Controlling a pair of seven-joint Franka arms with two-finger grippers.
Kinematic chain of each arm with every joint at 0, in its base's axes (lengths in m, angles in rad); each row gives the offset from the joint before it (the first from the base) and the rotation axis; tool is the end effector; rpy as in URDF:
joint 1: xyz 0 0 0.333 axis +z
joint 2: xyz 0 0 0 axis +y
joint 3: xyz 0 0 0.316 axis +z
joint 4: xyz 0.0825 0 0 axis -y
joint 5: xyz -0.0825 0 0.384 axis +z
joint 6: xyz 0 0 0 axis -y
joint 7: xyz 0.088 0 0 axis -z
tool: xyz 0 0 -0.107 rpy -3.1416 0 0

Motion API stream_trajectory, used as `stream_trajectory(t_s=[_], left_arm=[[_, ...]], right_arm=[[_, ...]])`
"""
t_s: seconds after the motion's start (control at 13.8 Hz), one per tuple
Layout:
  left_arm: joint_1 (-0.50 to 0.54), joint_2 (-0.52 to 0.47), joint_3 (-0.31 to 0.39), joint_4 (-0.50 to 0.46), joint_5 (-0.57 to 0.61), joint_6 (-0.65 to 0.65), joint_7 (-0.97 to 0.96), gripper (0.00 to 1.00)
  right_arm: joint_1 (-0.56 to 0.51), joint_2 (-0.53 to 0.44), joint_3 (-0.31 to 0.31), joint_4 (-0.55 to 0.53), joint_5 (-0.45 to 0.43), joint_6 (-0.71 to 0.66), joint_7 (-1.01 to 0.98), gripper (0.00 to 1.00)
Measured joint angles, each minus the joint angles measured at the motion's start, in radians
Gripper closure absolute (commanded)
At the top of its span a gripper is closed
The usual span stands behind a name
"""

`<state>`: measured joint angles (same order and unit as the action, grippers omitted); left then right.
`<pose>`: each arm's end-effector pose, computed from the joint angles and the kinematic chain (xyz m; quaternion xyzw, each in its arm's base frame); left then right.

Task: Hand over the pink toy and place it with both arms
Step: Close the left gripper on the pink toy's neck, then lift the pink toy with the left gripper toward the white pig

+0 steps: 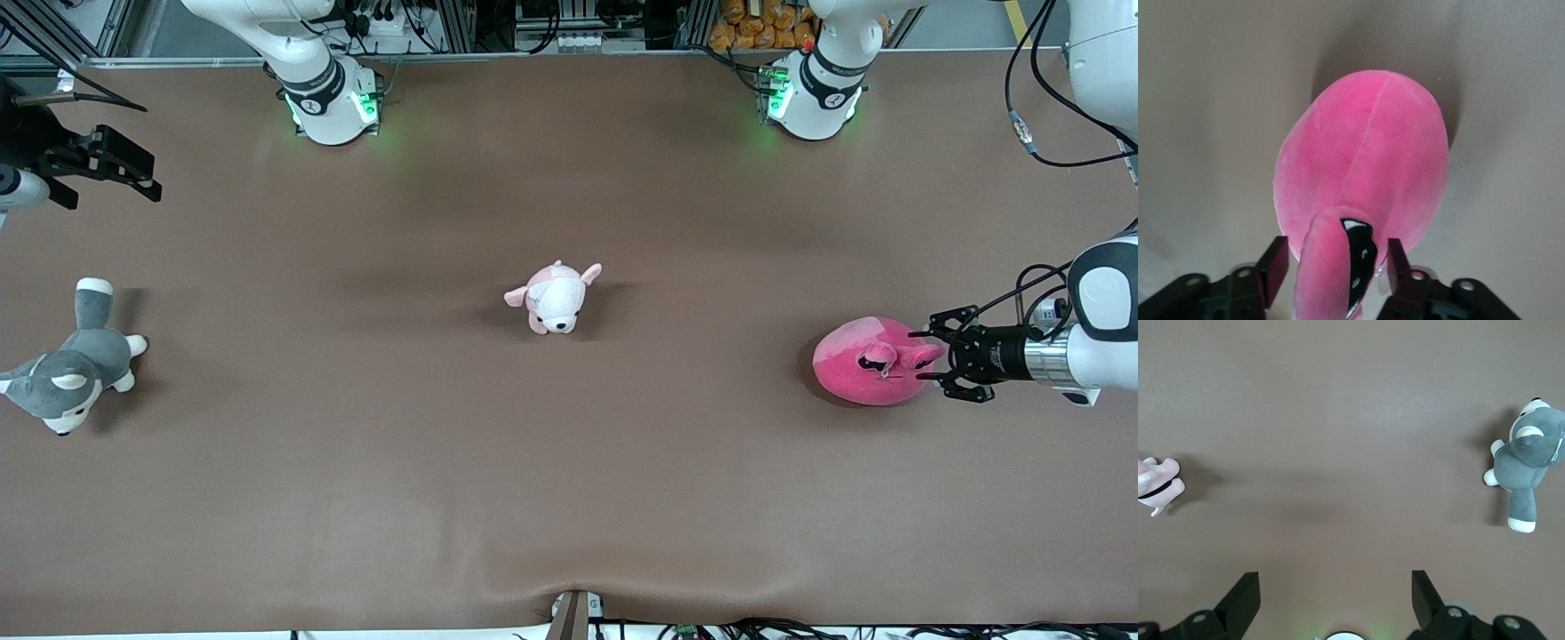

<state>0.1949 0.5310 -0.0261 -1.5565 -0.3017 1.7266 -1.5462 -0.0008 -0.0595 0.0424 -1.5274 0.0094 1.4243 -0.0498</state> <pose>0.6474 0.0848 0.3186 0.5978 0.7675 -0.2314 0.0020 0.5198 0.0235 0.6641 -0.9987 -0.0462 0.0218 0.0035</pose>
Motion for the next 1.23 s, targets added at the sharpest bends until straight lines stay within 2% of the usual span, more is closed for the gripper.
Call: stream_trajectory(t_s=[0.14, 0.29, 0.8, 1.09, 1.23], left_arm=[[-0.001, 0.0, 0.0, 0.0, 0.0, -0.003, 0.011, 0.79], [-0.001, 0.0, -0.003, 0.002, 0.0, -0.011, 0.036, 0.98], [-0.004, -0.007, -0.012, 0.018, -0.007, -0.065, 0.055, 1.0], [-0.001, -0.033, -0.012, 0.04, -0.183, -0.118, 0.047, 1.0], [-0.005, -0.056, -0.023, 0.066, -0.234, -0.151, -0.01, 1.0]], right_arm=[[0.0, 0.0, 0.0, 0.0, 0.0, 0.0, 0.0, 0.0], [0.0, 0.0, 0.0, 0.0, 0.0, -0.001, 0.0, 0.0], [0.0, 0.0, 0.0, 0.0, 0.0, -0.023, 0.0, 0.0], [0.0, 0.002, 0.0, 0.0, 0.0, -0.025, 0.0, 0.0], [0.0, 0.002, -0.001, 0.0, 0.0, -0.025, 0.0, 0.0]])
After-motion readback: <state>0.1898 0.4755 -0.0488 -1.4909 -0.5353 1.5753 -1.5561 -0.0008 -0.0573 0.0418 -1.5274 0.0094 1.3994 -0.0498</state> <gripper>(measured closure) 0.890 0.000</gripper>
